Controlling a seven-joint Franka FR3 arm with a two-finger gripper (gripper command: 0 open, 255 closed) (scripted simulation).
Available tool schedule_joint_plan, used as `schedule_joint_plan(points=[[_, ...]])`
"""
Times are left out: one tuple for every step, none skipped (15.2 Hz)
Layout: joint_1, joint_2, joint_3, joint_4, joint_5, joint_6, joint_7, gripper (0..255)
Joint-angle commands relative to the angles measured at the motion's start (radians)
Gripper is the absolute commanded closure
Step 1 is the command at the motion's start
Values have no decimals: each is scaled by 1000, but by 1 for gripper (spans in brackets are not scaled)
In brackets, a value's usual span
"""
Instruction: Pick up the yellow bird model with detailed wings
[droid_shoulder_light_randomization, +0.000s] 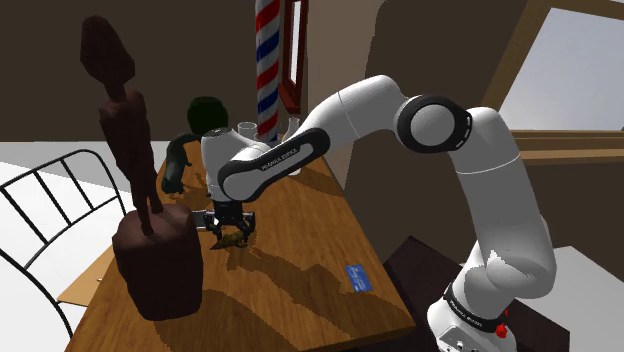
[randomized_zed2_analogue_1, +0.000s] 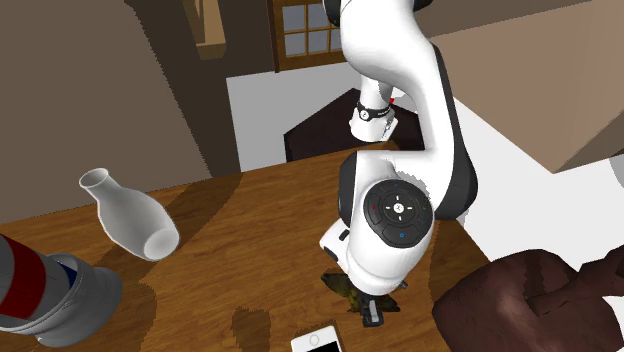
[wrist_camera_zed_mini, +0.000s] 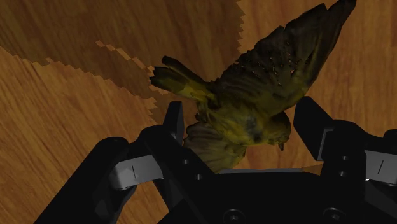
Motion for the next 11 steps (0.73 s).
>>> schedule_joint_plan(points=[[0, 0, 0, -1, 0, 1, 1, 255], [-1, -7, 2, 1, 3, -9, -1, 255], [-3, -15, 5, 3, 6, -18, -2, 255], [-4, -22, 7, 6, 9, -27, -4, 255], [-5, -29, 9, 8, 12, -36, -5, 255], [-6, -36, 11, 11, 15, -46, -6, 255], [-8, -43, 13, 14, 18, -55, -8, 255], [-9, -50, 16, 18, 21, -65, -9, 255], [-10, -56, 18, 21, 24, -75, -11, 255], [-11, -63, 20, 25, 27, -85, -12, 255], [-12, -69, 21, 29, 30, -95, -13, 255]])
